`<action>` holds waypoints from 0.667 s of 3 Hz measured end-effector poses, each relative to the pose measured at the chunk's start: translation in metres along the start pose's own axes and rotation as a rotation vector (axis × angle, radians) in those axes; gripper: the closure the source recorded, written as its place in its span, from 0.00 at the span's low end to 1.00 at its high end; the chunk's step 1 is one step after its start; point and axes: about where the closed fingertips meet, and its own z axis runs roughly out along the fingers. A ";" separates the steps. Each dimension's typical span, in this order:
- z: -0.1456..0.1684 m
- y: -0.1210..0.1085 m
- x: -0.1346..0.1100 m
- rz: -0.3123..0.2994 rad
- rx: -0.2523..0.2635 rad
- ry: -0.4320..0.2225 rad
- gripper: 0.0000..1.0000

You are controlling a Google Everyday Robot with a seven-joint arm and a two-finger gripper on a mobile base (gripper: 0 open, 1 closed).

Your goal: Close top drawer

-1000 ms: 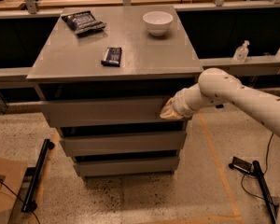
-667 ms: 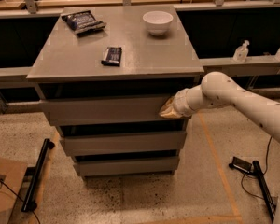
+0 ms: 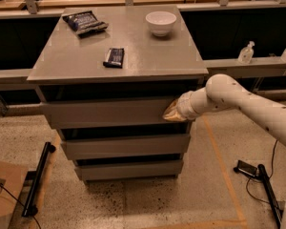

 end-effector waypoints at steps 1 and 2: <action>-0.007 0.031 -0.001 0.022 -0.097 0.045 1.00; -0.034 0.104 -0.005 0.078 -0.305 0.102 1.00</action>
Offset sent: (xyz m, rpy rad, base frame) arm -0.2050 -0.0167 -0.0053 -0.1719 0.5509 0.1404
